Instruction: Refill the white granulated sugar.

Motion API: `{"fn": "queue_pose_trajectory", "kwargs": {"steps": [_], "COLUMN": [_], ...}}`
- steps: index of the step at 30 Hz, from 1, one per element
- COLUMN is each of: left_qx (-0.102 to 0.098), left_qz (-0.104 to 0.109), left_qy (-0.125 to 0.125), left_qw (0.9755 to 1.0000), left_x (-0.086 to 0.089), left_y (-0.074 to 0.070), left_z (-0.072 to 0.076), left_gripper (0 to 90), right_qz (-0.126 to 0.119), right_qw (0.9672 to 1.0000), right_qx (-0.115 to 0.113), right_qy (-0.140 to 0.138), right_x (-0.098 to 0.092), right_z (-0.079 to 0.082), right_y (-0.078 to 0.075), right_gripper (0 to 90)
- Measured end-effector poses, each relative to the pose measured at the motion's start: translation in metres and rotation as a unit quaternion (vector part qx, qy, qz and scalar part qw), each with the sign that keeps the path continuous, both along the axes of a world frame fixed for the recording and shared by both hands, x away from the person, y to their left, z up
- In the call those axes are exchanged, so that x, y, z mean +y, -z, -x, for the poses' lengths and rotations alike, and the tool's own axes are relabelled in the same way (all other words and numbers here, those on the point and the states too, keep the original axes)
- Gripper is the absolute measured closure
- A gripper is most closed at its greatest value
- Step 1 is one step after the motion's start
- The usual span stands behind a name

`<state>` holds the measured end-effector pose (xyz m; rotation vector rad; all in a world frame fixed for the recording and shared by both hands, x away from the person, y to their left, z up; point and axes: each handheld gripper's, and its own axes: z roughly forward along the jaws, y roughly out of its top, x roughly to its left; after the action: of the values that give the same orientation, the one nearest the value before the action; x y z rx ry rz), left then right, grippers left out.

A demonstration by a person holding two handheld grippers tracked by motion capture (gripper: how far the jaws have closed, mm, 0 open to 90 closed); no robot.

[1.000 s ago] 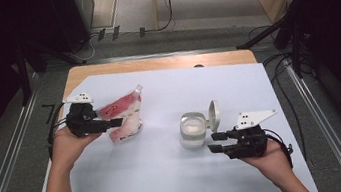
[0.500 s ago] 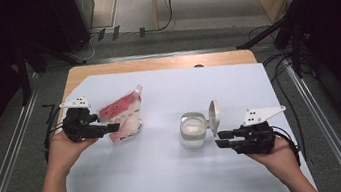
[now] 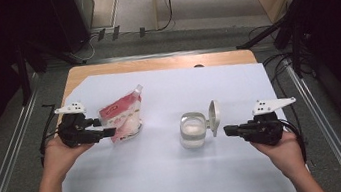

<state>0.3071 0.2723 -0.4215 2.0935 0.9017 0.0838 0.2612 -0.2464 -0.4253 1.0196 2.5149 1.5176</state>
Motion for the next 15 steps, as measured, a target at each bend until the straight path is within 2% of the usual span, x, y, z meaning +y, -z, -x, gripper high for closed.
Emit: {"fn": "queue_pose_trajectory", "kwargs": {"steps": [7, 15], "left_qx": [0.007, 0.002], "left_qz": [-0.004, -0.019], "left_qy": [-0.003, -0.021], "left_qw": [1.0000, 0.9996], "left_x": [0.008, 0.017], "left_y": [0.002, 0.004], "left_z": [0.007, 0.011], "left_gripper": [41.1, 40.8], "right_qz": [-0.005, -0.007], "right_qw": [0.9999, 0.9997], "right_qx": [0.005, 0.013], "right_qy": [0.014, 0.019], "right_x": [0.001, 0.002], "right_z": [-0.011, -0.027], "right_y": [-0.003, -0.007], "right_gripper": [90.0, 90.0]}}
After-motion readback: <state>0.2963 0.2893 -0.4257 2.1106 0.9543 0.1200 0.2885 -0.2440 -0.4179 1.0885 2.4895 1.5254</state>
